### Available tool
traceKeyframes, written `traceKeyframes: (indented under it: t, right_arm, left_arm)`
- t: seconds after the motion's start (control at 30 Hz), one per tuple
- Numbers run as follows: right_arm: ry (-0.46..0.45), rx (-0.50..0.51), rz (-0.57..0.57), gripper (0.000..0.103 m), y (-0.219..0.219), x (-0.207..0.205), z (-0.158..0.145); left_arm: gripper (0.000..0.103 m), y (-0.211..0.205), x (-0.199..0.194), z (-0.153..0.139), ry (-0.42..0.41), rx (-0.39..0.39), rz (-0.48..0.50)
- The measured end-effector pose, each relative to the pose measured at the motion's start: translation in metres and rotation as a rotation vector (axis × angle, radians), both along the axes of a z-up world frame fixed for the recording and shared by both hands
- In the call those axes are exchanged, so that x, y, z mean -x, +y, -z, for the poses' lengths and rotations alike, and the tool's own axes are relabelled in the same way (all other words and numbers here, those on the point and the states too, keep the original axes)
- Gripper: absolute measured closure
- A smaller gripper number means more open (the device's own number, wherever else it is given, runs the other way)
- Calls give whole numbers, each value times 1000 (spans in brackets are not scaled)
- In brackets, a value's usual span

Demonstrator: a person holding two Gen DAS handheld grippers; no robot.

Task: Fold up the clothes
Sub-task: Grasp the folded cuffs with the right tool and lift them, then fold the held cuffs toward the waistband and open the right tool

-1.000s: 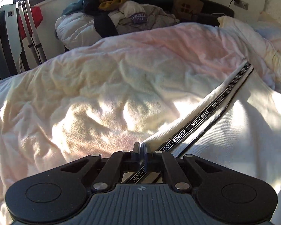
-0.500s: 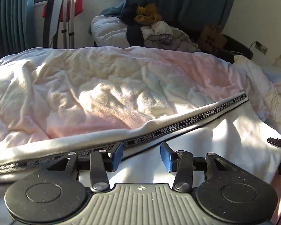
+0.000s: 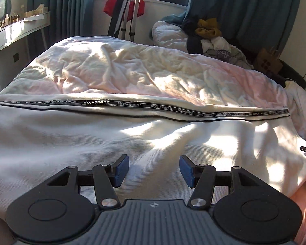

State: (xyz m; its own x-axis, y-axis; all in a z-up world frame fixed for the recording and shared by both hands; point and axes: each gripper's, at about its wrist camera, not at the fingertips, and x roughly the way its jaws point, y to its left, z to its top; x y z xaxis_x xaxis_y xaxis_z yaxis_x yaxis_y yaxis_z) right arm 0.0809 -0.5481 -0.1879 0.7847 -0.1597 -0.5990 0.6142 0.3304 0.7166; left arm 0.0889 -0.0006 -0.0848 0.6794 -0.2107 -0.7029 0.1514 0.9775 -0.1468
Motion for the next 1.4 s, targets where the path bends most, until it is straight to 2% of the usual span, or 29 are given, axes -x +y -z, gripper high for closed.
traceKeyframes:
  t: [0.1,0.13,0.2,0.27,0.33,0.37,0.57,0.77,0.87,0.97,1.1,1.2,1.27,1.4]
  right_arm:
    - [-19,-4,-2,46,-1,-1,1]
    - [-25,-3,-2,50,-1,-1,2]
    - [-38,0,5,59,-1,-1,1]
    - [-51,11,12,76,-1,-1,-2]
    - [-60,33,6,88,-1,-1,-7]
    - [-64,46,3,91,-1,-1,-10]
    - [-137,187,-65,94,15,-3,-50]
    - [-217,392,-170,94,57,-13,-128]
    - [-274,500,-253,94,96,-21,-169]
    - [-327,654,-368,94,147,-31,-207]
    - [-379,851,-526,94,224,-34,-239]
    - [-395,947,-649,94,280,-30,-236]
    - [-392,1008,-735,94,317,-24,-221]
    - [-342,1143,-926,94,380,-5,-160]
  left_arm:
    - [46,9,-4,13,18,14,-5]
    - [46,11,-6,17,22,18,-4]
    - [45,13,-8,18,26,30,-5]
    - [42,14,-9,19,23,36,3]
    - [42,14,-10,19,18,42,12]
    - [41,14,-11,19,15,45,17]
    - [41,22,-14,15,5,104,27]
    - [41,48,-14,-1,-33,224,-13]
    - [41,63,-14,-13,-72,277,-44]
    - [41,82,-12,-25,-108,327,-78]
    - [41,113,-8,-40,-157,394,-142]
    - [41,142,-4,-47,-185,474,-196]
    - [41,159,-2,-47,-184,525,-220]
    - [41,174,-2,-40,-138,605,-210]
